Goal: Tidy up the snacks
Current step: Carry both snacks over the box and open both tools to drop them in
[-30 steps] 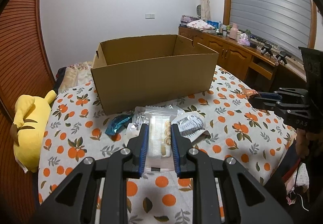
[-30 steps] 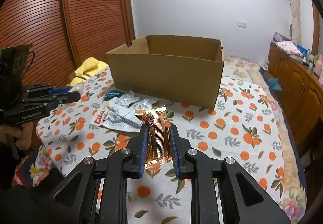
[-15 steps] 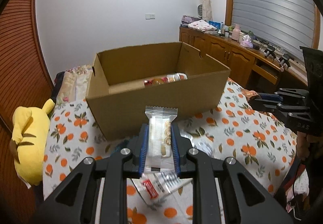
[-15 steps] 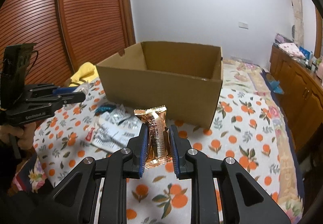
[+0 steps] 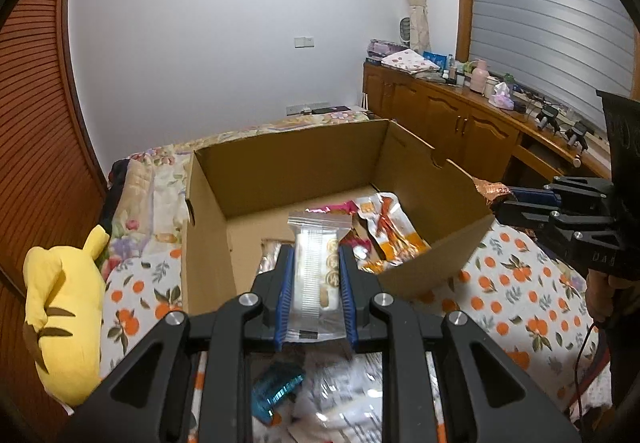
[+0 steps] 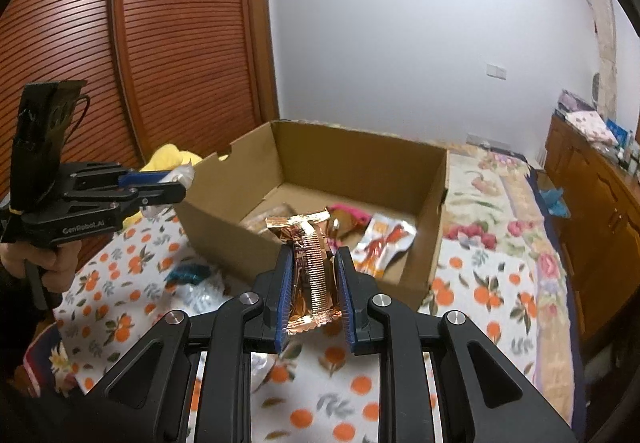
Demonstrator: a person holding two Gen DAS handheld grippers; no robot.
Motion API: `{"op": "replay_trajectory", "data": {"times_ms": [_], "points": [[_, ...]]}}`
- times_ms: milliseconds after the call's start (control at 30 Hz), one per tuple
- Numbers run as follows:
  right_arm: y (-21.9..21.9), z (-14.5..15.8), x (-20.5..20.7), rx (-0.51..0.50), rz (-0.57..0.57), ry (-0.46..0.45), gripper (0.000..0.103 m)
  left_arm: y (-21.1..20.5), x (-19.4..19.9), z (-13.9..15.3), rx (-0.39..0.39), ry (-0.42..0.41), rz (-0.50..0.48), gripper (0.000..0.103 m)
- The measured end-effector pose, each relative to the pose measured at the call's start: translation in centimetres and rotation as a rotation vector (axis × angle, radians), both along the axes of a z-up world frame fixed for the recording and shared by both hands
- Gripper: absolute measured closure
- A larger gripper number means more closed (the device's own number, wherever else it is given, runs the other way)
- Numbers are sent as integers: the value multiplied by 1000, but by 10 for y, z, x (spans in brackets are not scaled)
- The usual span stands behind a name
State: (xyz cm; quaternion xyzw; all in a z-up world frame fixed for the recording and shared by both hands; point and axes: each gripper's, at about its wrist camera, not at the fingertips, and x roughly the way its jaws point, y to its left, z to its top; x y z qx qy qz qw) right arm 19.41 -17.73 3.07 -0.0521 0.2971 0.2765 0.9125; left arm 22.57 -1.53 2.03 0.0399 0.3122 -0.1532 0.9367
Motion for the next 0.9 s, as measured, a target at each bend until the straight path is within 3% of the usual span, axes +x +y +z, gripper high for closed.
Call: {"op": "replay_trajectory", "data": {"times_ms": [367, 900], "points": [[12, -13, 53, -11, 13, 26, 84, 1, 46, -12, 11, 25, 6, 83], [29, -31, 87, -30, 21, 67, 83, 0, 70, -22, 25, 34, 3, 83]]}}
